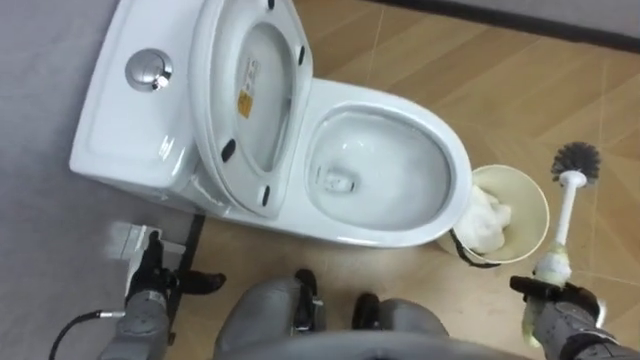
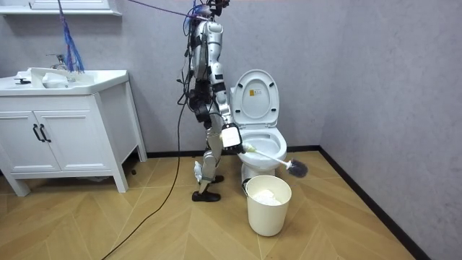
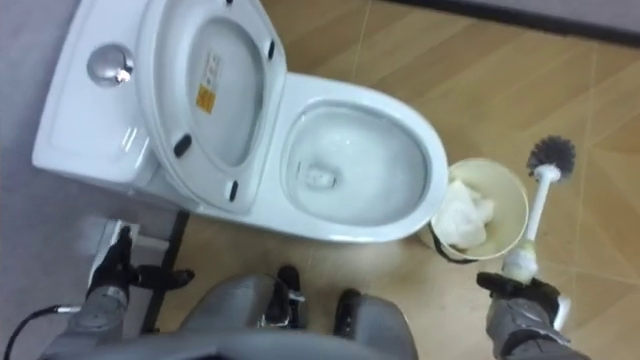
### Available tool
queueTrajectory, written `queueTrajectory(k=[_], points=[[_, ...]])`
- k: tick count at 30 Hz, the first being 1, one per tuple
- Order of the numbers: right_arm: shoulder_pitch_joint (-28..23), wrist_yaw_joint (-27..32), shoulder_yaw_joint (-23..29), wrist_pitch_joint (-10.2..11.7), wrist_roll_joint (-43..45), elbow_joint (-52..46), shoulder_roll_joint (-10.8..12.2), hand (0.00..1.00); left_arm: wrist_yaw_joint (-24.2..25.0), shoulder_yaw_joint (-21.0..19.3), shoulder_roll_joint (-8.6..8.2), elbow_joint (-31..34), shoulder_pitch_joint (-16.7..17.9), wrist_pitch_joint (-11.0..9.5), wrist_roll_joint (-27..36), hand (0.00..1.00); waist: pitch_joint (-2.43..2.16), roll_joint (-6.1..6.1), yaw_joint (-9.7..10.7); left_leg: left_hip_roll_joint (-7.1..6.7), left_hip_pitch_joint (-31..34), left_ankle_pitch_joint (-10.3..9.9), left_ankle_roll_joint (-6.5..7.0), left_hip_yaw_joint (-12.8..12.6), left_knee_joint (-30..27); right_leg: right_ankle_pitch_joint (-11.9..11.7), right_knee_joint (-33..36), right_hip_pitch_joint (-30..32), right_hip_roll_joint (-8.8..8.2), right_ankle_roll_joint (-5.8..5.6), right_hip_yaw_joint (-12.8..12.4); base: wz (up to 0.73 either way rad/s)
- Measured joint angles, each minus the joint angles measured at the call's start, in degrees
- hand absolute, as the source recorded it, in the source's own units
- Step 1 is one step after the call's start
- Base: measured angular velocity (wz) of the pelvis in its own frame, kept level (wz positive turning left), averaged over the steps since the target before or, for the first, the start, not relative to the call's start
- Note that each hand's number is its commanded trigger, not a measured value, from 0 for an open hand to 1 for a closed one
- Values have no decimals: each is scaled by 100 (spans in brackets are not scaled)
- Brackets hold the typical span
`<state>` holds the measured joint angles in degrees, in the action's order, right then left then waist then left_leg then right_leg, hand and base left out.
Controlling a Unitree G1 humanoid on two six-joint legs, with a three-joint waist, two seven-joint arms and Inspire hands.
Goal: Brush toilet
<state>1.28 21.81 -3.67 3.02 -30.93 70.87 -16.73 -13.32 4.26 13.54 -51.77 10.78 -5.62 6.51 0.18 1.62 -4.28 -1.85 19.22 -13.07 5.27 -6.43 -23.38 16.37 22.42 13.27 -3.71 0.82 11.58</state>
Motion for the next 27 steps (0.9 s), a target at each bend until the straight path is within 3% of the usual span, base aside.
queueTrajectory(k=[6,14,18,23,27], points=[[-268,-17,51,18,885,-362,128,100,-9,-427,-46,245,432,-30,-232,0,-3,39,1,-26,-535,25,-44,186,267,-187,-666,-779,87,-19,263,12],[-525,-146,-221,3,2468,-840,154,100,-158,-423,-105,167,790,-81,-272,0,24,13,-132,-108,-1047,12,-71,359,486,-189,-870,-1366,68,-23,480,12],[-772,-143,-220,16,3384,-1415,225,100,-355,-681,-200,259,986,-69,-962,0,31,-2,-225,-118,-1084,14,-85,472,447,-189,-890,-1476,78,-23,588,13],[-948,-144,-296,136,4106,-1581,315,100,-823,-875,-291,877,1336,-60,-1738,0,13,-36,-276,-128,-1116,25,-102,559,398,-191,-982,-1610,85,-20,745,12],[-1219,-336,-296,131,4672,-1597,367,100,-1160,-1012,-449,1918,1609,-84,-2105,0,-3,-46,-373,-183,-1109,52,-114,669,401,-173,-980,-1629,73,-21,752,10]])
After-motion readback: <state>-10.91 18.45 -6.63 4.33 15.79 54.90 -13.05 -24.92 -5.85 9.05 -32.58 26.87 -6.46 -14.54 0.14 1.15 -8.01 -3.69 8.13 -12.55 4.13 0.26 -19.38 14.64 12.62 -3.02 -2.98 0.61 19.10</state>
